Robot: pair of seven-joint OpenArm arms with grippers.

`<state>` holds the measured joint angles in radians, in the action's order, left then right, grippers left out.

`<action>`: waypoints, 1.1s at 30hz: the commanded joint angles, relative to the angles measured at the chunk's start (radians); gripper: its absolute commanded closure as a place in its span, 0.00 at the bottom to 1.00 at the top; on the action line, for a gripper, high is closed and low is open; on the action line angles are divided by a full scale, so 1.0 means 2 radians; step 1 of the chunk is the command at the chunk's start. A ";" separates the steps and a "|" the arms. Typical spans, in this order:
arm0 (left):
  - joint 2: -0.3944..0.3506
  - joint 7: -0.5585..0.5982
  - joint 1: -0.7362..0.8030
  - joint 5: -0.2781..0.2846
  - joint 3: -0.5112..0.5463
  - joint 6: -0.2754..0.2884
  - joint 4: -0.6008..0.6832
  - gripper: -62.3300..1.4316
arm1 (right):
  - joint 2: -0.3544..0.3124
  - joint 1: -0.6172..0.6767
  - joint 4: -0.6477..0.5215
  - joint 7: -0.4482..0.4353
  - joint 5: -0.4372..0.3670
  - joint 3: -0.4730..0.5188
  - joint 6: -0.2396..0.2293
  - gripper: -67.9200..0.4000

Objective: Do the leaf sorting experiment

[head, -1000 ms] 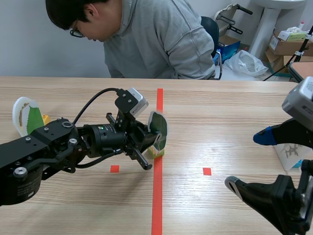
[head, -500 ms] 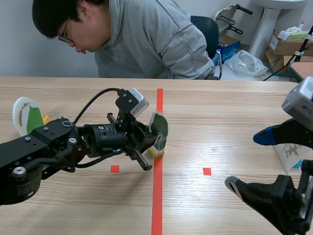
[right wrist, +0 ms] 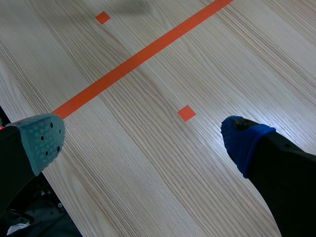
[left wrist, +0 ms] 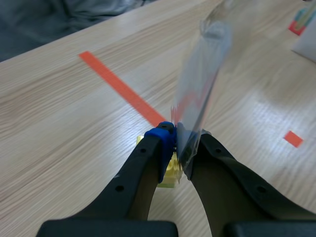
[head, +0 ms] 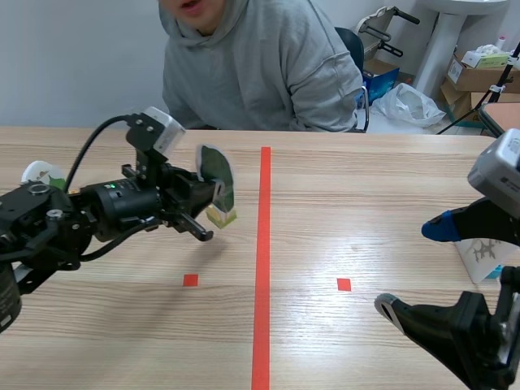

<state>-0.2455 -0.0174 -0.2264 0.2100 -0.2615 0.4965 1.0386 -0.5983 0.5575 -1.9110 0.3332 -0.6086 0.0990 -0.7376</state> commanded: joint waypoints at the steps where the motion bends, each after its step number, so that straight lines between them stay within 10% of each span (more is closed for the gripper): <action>1: -0.004 0.007 -0.001 0.006 0.019 -0.004 0.005 0.91 | -0.002 -0.006 -0.003 -0.009 -0.002 0.008 -0.004 0.00; 22: -0.019 -0.036 0.048 -0.014 0.124 -0.160 0.004 0.91 | -0.001 -0.006 -0.003 -0.010 -0.002 0.008 -0.004 0.00; 33: -0.019 -0.035 0.048 -0.048 0.121 -0.165 -0.020 0.91 | 0.011 -0.006 -0.003 -0.011 -0.002 0.008 -0.004 0.00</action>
<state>-0.2771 -0.1001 -0.1169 0.1123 -0.0193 0.1665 1.0004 -0.5709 0.5575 -1.9110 0.3260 -0.6086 0.1009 -0.7376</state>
